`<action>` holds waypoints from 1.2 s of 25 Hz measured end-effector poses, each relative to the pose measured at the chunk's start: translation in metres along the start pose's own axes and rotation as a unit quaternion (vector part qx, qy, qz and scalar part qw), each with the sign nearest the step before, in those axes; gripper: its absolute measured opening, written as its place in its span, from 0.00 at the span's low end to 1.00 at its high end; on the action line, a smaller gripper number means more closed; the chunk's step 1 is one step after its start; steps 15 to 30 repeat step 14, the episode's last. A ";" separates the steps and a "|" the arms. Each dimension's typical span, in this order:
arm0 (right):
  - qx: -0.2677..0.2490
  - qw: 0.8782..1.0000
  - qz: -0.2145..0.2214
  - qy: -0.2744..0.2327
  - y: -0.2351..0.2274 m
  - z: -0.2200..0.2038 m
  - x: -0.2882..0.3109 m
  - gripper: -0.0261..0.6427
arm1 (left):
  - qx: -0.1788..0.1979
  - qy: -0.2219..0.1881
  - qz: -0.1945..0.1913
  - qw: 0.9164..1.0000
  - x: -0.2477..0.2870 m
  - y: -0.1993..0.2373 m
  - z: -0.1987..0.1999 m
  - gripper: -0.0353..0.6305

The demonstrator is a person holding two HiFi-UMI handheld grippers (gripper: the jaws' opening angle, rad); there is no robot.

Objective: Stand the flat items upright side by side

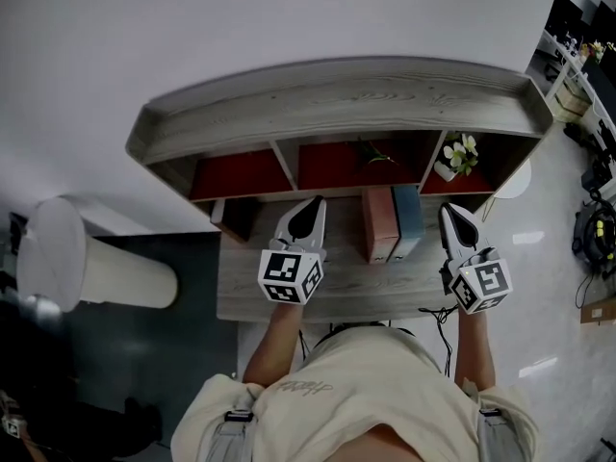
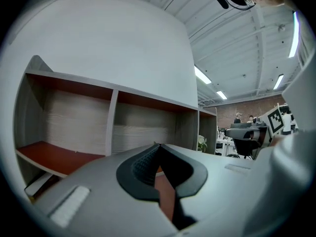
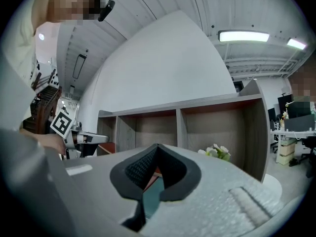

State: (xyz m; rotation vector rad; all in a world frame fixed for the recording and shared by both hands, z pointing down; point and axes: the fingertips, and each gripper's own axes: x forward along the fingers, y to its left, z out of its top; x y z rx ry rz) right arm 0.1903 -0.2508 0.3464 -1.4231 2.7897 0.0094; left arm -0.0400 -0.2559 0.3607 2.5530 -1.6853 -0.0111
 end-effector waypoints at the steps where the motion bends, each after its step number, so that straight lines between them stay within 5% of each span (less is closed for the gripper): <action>1: 0.003 1.000 0.001 0.002 -0.001 -0.002 0.000 0.04 | 0.000 0.002 -0.003 1.000 0.001 -0.001 0.000 0.07; 30: 0.000 1.000 -0.003 0.002 -0.006 -0.005 0.008 0.04 | -0.016 0.009 -0.004 1.000 -0.002 0.006 0.001 0.07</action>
